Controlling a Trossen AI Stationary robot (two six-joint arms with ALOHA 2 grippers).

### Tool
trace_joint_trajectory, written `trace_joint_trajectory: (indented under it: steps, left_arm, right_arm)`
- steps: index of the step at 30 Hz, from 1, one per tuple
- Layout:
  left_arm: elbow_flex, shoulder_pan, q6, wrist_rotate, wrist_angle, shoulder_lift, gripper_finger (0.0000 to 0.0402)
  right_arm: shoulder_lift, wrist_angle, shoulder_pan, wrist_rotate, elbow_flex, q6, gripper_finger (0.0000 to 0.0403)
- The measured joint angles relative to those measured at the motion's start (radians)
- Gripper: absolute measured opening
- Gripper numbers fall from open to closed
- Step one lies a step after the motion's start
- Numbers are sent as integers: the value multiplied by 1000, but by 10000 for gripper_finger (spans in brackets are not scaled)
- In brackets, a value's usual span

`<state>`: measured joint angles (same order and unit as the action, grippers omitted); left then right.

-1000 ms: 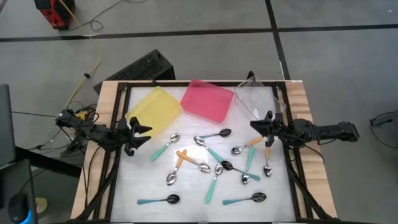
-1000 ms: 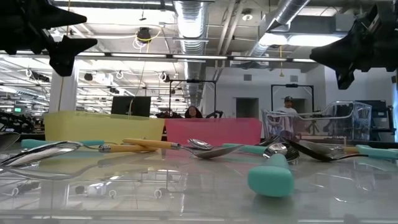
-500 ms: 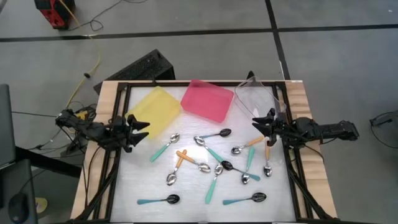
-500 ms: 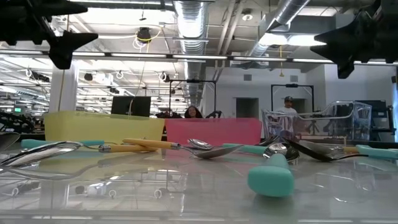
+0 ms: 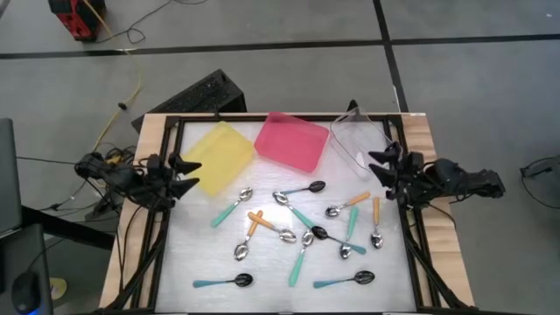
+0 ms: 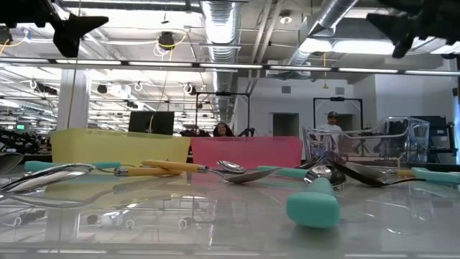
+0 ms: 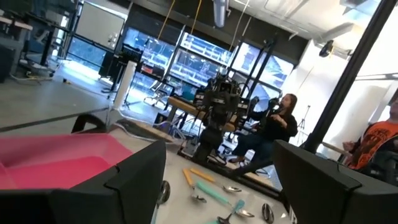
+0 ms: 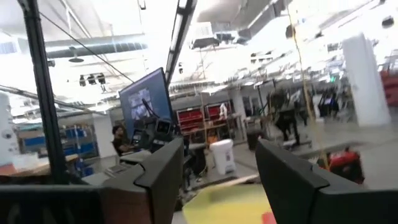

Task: Sort silverware by color (type)
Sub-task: Put the green spoon into the red bin

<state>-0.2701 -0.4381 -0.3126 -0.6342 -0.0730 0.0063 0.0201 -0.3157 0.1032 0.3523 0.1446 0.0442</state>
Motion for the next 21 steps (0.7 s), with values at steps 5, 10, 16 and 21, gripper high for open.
trace_joint_trajectory:
  steps: [5,10,16,21]
  left_arm:
    - [-72,0,-7,-10,-77,0,281]
    - [-136,0,12,-1,-82,0,281]
    - [-234,0,24,6,-191,0,281]
    - [-280,0,20,12,-260,0,281]
  right_arm:
    - [42,17,2,0,86,-96,229]
    - [116,51,1,8,161,-129,229]
    - [279,55,2,15,266,-176,229]
    - [443,81,1,15,370,-202,229]
